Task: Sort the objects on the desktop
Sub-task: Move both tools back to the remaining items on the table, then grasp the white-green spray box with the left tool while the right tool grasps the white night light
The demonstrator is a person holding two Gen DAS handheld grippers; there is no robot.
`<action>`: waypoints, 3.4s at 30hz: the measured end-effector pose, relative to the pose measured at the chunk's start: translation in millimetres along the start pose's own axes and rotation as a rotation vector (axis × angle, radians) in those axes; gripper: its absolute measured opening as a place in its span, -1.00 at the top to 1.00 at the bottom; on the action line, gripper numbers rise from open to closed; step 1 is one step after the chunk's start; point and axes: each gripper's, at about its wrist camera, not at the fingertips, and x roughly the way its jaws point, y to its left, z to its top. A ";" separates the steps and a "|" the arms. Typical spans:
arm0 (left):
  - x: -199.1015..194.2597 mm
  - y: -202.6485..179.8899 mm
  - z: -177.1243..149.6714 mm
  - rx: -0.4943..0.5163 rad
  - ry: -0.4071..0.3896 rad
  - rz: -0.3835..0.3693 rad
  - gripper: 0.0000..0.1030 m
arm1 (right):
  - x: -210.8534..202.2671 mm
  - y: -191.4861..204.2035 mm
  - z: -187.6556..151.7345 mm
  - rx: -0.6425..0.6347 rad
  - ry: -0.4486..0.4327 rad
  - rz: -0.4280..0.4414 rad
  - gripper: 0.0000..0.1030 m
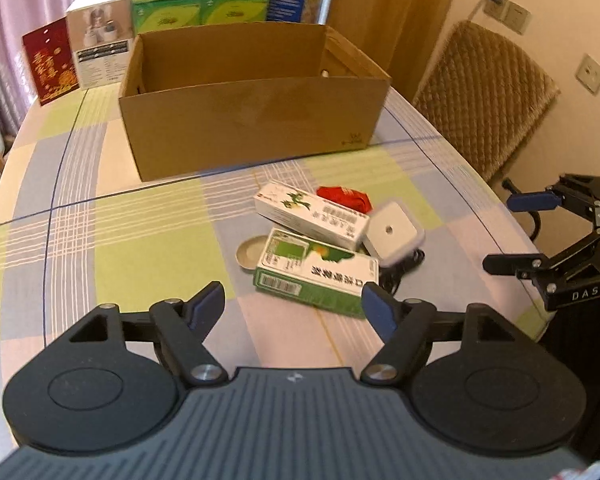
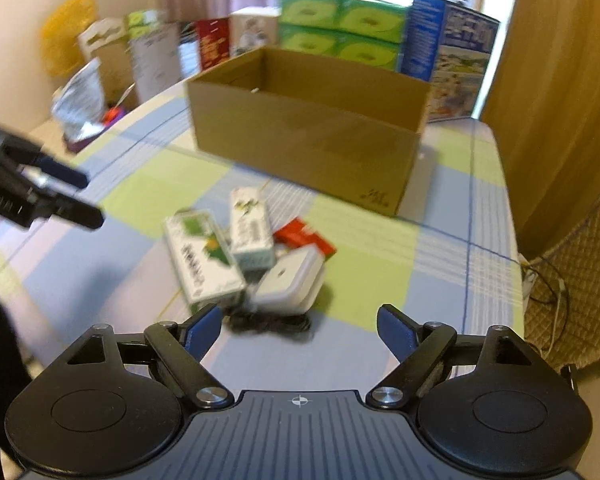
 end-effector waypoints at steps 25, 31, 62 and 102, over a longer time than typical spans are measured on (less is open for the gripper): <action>53.4 -60.5 -8.7 0.807 0.098 -0.094 -0.65 | 47.1 19.8 -8.8 -0.501 0.082 0.076 -0.60; 84.7 -57.2 7.0 0.923 0.138 -0.134 -0.65 | 74.5 13.6 1.3 -0.651 0.113 0.098 -0.60; 163.1 -51.3 20.0 1.103 0.362 -0.334 -0.39 | 156.3 -7.9 35.8 -0.684 0.255 0.289 -0.55; 101.2 -59.6 -50.1 0.255 0.200 -0.012 0.02 | 55.8 -3.5 -72.8 0.357 0.149 -0.048 -0.25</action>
